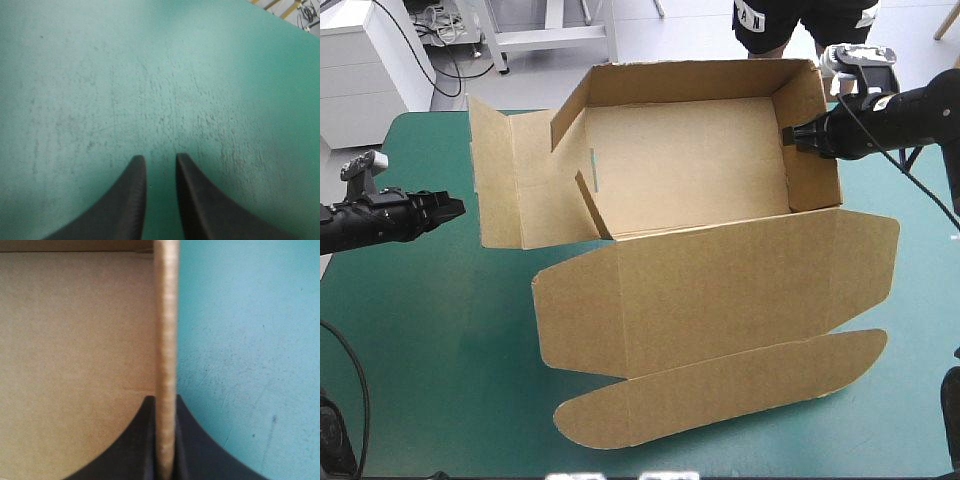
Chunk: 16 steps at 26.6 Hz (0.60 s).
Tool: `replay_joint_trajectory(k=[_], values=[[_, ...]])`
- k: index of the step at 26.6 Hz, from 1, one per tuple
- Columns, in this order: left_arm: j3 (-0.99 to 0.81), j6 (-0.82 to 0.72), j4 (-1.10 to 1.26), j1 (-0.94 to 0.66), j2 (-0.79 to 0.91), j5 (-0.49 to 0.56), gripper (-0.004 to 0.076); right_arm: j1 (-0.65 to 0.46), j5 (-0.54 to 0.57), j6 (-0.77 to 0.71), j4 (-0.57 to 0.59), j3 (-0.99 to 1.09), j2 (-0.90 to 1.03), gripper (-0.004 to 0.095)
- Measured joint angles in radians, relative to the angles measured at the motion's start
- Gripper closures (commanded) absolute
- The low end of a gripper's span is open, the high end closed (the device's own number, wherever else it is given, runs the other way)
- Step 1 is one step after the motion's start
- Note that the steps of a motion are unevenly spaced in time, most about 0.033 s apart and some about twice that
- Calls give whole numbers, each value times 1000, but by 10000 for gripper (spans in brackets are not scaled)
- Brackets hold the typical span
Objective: Fold the box
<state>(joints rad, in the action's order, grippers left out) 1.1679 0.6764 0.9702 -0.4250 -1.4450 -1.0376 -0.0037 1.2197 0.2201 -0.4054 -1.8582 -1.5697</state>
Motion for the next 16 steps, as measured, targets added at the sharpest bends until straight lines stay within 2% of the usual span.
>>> replay_joint_trajectory(k=[1,3,11,16], values=[[0,1,0,0,0,-9,155,0,0,2,0,0,0,929],[0,1,1,0,0,-28,79,0,0,3,0,0,0,929],[0,-2,89,0,0,-60,72,0,0,7,-17,0,0,929],[0,18,165,0,0,-153,72,0,0,15,-84,0,-28,927]])
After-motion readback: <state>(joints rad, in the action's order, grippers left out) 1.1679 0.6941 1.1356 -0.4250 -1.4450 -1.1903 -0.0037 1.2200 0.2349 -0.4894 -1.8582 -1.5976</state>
